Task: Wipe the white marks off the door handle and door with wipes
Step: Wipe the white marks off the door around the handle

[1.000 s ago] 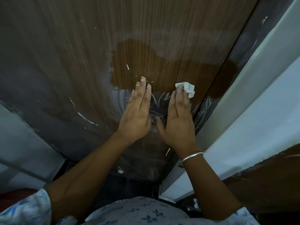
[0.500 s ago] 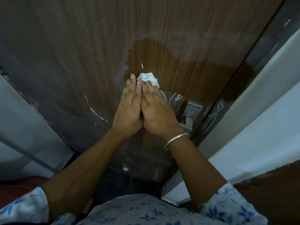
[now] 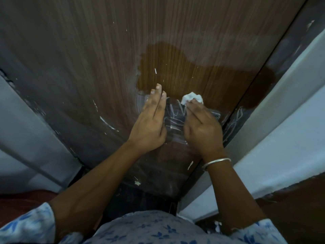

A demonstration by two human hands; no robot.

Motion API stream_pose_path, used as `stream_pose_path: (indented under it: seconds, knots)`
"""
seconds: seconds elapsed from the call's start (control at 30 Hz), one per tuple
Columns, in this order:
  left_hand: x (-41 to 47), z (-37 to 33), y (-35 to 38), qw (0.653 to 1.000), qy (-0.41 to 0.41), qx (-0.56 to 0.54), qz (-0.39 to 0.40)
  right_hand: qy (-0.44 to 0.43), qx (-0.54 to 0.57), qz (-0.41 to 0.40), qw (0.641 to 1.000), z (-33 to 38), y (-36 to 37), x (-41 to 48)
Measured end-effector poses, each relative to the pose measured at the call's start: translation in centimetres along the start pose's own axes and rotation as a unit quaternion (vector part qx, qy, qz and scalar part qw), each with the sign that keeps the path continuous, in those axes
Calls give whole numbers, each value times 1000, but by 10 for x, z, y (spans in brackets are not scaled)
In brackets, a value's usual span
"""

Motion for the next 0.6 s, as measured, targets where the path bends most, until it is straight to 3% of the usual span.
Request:
stream_pose_path:
  seconds: [0.3,0.47,0.6]
  knots:
    - [3,-30,14,998,52,-18,17,138,-59,-99,984,-45,-44,-14]
    - [6,-49,15,996,79,-40,13,171,-90,-86,977,-53,-43,-28]
    - [8,-58,22,994,104,-35,16,219,-127,-16,967,-59,-34,-38]
Point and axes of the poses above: each hand's wrist, its own x-axis towards the middle knuckle, its own y-axis out of the palm, z = x × y, the point moved 8 cm from there along x, towards the middle knuckle, and after that the axes turned 3 degrees about -z, right-handed, at the moved point
